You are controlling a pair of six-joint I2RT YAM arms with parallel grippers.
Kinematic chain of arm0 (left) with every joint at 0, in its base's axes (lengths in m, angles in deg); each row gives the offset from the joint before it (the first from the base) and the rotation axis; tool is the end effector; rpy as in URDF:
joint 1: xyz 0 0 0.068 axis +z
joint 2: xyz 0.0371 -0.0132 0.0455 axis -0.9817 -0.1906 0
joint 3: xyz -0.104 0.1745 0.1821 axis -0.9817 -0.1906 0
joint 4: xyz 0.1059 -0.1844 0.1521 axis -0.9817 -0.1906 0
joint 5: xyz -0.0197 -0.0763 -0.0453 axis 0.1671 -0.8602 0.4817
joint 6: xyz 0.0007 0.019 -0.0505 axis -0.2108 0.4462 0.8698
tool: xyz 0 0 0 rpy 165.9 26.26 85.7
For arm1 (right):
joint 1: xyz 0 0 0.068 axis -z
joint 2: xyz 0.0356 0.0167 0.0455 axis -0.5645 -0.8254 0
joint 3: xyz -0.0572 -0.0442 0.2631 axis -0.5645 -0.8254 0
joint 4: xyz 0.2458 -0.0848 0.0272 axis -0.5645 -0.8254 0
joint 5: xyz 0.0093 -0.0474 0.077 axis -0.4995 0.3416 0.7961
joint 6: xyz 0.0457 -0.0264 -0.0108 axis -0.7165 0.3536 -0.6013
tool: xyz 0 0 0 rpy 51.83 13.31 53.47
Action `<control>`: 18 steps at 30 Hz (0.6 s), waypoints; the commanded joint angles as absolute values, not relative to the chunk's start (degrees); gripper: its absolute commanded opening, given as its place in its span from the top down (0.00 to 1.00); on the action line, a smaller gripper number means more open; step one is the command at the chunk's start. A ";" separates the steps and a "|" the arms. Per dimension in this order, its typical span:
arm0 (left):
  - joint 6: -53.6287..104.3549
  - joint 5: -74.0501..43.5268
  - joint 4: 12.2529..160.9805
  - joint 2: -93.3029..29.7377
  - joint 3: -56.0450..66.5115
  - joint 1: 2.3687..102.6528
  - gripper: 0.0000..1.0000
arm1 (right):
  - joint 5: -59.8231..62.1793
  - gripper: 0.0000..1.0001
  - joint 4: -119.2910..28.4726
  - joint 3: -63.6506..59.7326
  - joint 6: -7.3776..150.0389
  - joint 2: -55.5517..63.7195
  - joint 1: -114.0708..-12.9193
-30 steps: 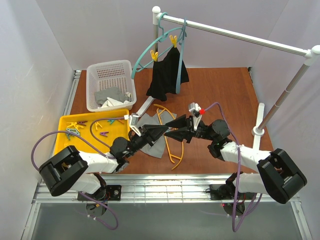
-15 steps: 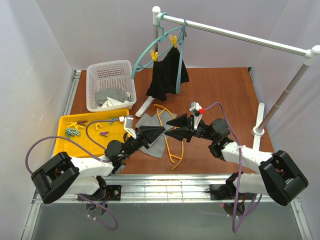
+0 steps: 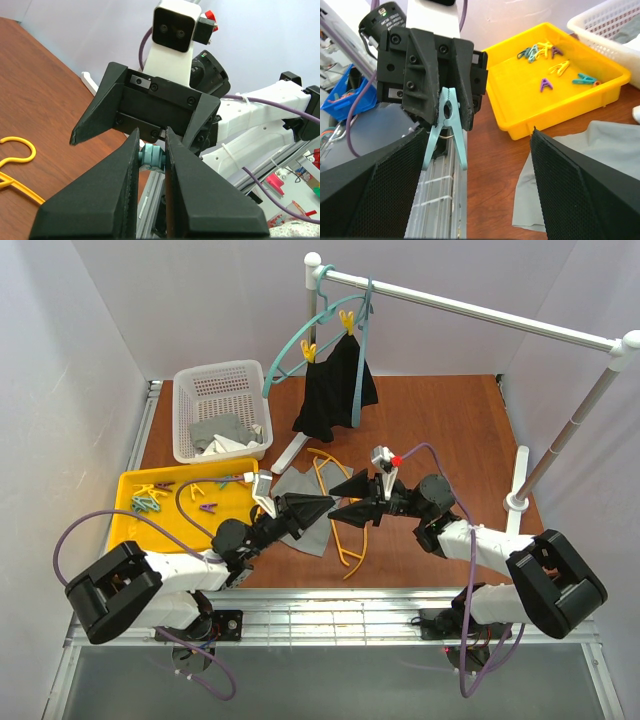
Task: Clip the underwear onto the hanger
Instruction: Adjust the clamp.
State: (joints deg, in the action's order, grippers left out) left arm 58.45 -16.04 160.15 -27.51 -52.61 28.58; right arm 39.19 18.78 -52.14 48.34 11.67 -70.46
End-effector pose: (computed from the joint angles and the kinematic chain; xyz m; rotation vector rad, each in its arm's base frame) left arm 0.1373 -0.1749 0.2264 0.2240 1.3852 -1.5128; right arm 0.1859 0.1670 0.2511 -0.8241 1.3120 1.4491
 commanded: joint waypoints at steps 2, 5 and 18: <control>58.34 -17.55 182.25 -28.18 -50.76 28.39 0.93 | 45.12 0.25 24.44 -49.91 45.81 10.02 -70.40; 58.43 -17.63 182.25 -28.45 -50.76 28.39 0.93 | 46.18 0.30 27.16 -50.26 44.40 9.49 -70.40; 58.87 -17.81 182.25 -28.53 -50.59 28.39 0.93 | 46.62 0.85 29.27 -50.70 43.25 10.02 -70.32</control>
State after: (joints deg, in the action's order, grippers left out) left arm 58.30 -16.98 160.76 -28.56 -52.08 28.60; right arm 45.31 25.53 -52.08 43.08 9.57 -70.36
